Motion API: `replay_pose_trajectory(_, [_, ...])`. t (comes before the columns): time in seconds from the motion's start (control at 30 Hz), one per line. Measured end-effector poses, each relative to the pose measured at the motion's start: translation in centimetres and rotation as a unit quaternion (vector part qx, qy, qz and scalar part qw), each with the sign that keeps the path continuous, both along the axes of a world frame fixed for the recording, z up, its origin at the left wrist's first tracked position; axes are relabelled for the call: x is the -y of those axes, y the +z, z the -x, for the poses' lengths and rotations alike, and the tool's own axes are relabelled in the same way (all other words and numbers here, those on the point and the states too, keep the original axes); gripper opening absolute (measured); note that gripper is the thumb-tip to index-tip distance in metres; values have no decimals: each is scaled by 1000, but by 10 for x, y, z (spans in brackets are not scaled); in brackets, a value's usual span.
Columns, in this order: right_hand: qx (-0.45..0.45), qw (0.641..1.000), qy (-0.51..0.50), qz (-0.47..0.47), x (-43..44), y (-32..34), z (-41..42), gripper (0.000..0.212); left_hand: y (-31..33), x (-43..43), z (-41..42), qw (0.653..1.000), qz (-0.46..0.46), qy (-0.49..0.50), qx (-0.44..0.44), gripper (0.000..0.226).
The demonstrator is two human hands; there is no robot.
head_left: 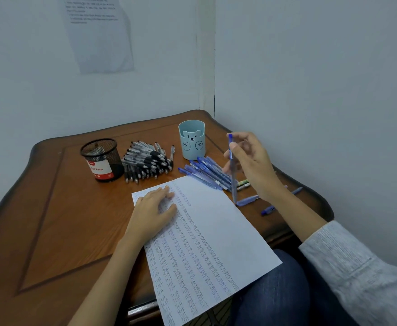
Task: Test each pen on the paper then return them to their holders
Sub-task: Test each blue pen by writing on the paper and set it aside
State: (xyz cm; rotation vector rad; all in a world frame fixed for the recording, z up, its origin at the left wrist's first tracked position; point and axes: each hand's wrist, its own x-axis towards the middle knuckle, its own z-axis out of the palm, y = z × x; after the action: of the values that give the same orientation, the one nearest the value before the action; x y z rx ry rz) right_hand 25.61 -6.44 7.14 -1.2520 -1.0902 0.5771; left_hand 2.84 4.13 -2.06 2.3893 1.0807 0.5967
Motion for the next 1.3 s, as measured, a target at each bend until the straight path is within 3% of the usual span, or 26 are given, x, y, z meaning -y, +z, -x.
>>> replay_pose_trajectory(0.13, [-47,998,10,34,-13,-15,10,28,0,0,1,1000,-1,2,4,55])
replay_pose_trajectory(0.33, [-123,983,64,116,-27,-38,26,21,0,0,0,1000,-4,5,8,53])
replay_pose_trajectory(0.53, [-248,961,54,107,-36,-43,33,21,-1,0,-1,1000,-7,7,15,51])
replay_pose_trajectory(0.6, [-348,929,64,111,-40,-40,31,21,0,0,-1,1000,-7,8,20,50])
replay_pose_trajectory(0.7, [-537,827,135,98,-45,-41,26,40,1,0,-2,1000,-9,11,24,51])
replay_pose_trajectory(0.73, [-539,824,146,102,-46,-44,23,50,2,0,-2,1000,-11,10,24,50])
replay_pose_trajectory(0.8, [-470,859,139,146,-48,-50,24,60,2,0,-2,1000,-14,9,24,46])
replay_pose_trajectory(0.87, [-433,873,132,180,-50,-54,25,65,2,-2,-2,1000,-18,9,23,36])
replay_pose_trajectory(0.93, [-418,878,123,197,-52,-55,28,58,2,-2,-3,999,-25,11,25,33])
replay_pose_trajectory(1.03, [-346,911,98,203,-54,-57,34,27,3,-3,-3,999,-17,14,23,39])
replay_pose_trajectory(1.17, [-247,946,53,201,-60,-60,38,42,4,-3,-2,999,-14,8,27,48])
replay_pose_trajectory(1.3, [-156,973,55,161,-60,-65,41,43,4,-2,-2,999,-20,7,30,51])
